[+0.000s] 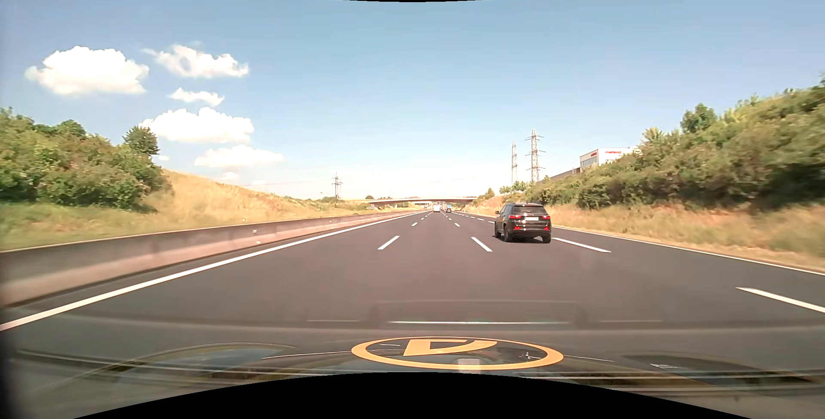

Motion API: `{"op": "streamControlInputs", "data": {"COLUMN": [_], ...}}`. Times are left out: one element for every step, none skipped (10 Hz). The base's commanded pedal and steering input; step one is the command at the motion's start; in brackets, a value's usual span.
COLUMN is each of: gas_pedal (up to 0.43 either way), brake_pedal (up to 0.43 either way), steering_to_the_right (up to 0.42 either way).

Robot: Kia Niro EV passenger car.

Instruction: Follow the waypoints while adhering to traffic rules and regulations

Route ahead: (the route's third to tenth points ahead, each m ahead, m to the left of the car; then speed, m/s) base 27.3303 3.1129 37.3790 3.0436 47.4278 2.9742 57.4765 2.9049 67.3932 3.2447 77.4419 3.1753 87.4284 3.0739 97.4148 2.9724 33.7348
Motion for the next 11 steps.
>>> {"op": "streamControlInputs", "data": {"gas_pedal": [0.311, 0.311, 0.311, 0.299, 0.299, 0.299, 0.299, 0.299, 0.299, 0.299, 0.299], "brake_pedal": [0.0, 0.0, 0.0, 0.0, 0.0, 0.0, 0.0, 0.0, 0.0, 0.0, 0.0], "steering_to_the_right": [0.0, 0.0, 0.0, -0.001, 0.0, 0.0, -0.001, -0.001, -0.001, -0.001, -0.001]}}
